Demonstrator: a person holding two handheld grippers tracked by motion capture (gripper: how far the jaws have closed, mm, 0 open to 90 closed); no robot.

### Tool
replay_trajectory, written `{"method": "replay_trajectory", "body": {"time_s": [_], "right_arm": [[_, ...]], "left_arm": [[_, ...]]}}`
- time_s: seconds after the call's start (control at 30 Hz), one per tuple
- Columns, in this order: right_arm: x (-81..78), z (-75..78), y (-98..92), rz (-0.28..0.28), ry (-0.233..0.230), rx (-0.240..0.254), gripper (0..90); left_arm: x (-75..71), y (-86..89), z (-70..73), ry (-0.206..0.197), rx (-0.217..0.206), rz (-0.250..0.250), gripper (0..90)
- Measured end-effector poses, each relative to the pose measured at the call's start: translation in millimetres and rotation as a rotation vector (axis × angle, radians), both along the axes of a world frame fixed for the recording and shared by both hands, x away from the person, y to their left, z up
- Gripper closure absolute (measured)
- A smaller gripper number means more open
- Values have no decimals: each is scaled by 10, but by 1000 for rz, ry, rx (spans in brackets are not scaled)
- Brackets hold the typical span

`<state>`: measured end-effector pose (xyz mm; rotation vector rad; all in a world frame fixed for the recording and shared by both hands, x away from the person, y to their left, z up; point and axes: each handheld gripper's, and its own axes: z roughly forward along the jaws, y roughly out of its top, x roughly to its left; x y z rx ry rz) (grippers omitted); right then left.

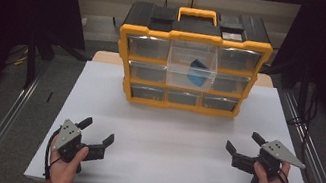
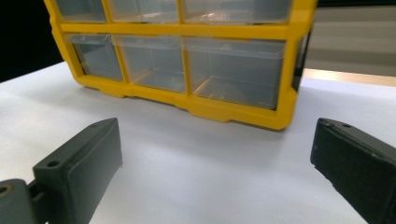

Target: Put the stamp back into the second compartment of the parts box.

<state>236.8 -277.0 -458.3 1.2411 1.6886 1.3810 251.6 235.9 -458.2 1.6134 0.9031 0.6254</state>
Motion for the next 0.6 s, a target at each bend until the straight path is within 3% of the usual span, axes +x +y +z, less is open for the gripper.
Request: {"method": "replay_trajectory", "body": {"time_s": [0.33, 0.37, 0.5, 0.6], "right_arm": [[-176, 12, -123, -47, -24, 5, 14], [-190, 14, -140, -58, -24, 6, 14], [-277, -7, -239, -79, -19, 17, 14], [-303, -15, -263, -81, -19, 10, 14]], "left_arm": [[-32, 24, -4, 2, 1, 8, 38], [-33, 13, -6, 4, -18, 0, 38], [-38, 32, -6, 1, 5, 6, 38], [-44, 27, -13, 4, -1, 2, 38]]}}
